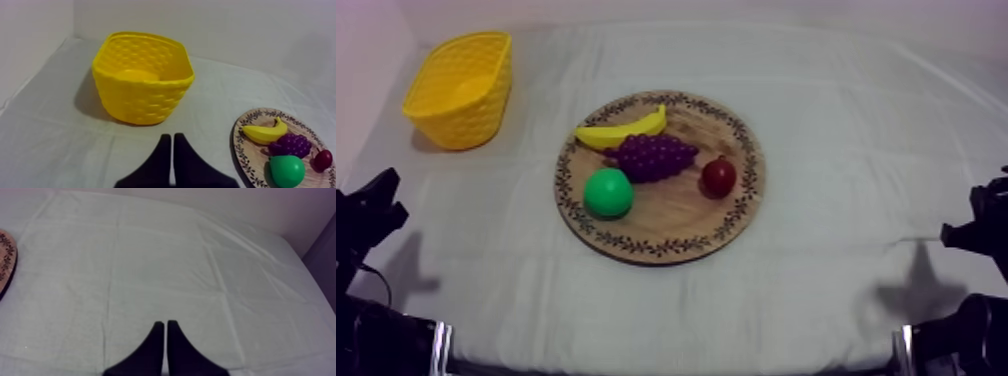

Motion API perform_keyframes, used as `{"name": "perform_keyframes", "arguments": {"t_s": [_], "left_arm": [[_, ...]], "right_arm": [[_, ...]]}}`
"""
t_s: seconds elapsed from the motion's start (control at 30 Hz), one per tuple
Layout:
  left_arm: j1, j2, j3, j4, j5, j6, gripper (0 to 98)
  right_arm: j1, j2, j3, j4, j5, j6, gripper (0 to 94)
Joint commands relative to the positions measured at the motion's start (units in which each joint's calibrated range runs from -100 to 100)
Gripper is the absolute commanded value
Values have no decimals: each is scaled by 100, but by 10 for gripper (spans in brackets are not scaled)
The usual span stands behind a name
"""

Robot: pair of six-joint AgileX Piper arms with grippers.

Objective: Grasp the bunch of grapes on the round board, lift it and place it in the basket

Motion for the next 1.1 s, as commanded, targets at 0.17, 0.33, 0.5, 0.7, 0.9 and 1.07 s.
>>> {"name": "perform_keyframes", "arguments": {"t_s": [0.17,0.33,0.5,0.7,0.9,1.07], "left_arm": [[1,0,2,-1,4,-1,0],[72,0,2,-1,4,-21,0],[540,0,2,-1,4,-33,0],[1081,0,-10,0,4,34,0],[1275,353,-159,-6,442,-51,1],[1379,1048,-355,116,652,-834,0]], "right_arm": [[-1,1,-5,-1,-2,0,3],[-1,1,-5,-1,-2,0,3],[-1,1,-5,-1,-2,0,3],[-1,1,-5,-1,-2,0,3],[-1,1,-5,-1,-2,0,3],[-1,1,-5,-1,-2,0,3]]}}
